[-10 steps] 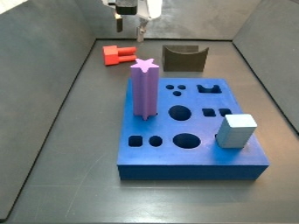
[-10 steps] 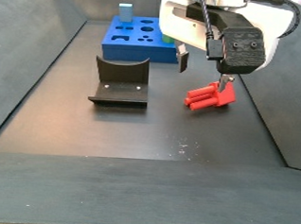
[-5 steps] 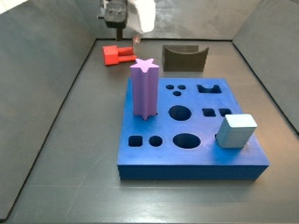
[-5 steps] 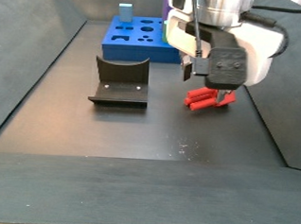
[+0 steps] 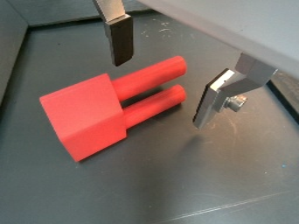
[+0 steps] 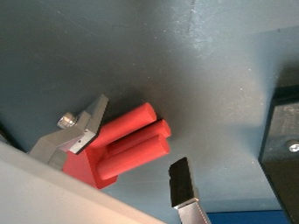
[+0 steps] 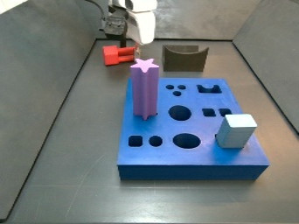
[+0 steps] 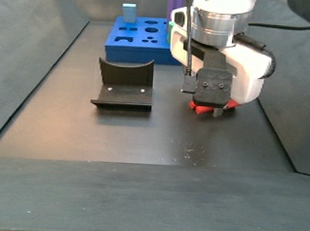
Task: Pick up the 3 prong object. Move up. Place the 3 prong object on the fixture. Regrasp the 3 prong object. Move to above the board. Insert the 3 prong object.
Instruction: Pick up the 3 prong object.
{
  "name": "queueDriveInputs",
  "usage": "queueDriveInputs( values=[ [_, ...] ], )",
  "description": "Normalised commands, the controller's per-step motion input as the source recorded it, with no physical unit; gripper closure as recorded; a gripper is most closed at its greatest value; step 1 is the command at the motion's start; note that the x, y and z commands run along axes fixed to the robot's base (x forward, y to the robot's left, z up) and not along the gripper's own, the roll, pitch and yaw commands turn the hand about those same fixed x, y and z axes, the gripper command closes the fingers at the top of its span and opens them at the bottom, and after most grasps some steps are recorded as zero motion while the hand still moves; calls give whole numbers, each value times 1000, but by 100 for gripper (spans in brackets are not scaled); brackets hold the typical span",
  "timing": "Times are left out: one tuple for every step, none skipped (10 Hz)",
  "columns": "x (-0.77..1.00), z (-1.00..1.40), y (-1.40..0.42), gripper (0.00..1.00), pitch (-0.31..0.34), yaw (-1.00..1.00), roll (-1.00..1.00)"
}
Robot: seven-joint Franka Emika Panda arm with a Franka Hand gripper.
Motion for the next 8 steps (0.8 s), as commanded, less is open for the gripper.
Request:
queueDriveInputs(
  values=[
    [0, -197, 0, 0, 0, -197, 0],
    [-20, -834, 0, 0, -7, -437, 51],
    [-120, -337, 0, 0, 0, -266, 0],
    [0, 0, 31, 0, 3, 0, 0],
    [0, 0, 0, 0, 0, 0, -4],
    [0, 0, 0, 100, 0, 0, 0],
    [0, 0, 0, 100, 0, 0, 0],
    [0, 0, 0, 100, 0, 0, 0]
  ],
)
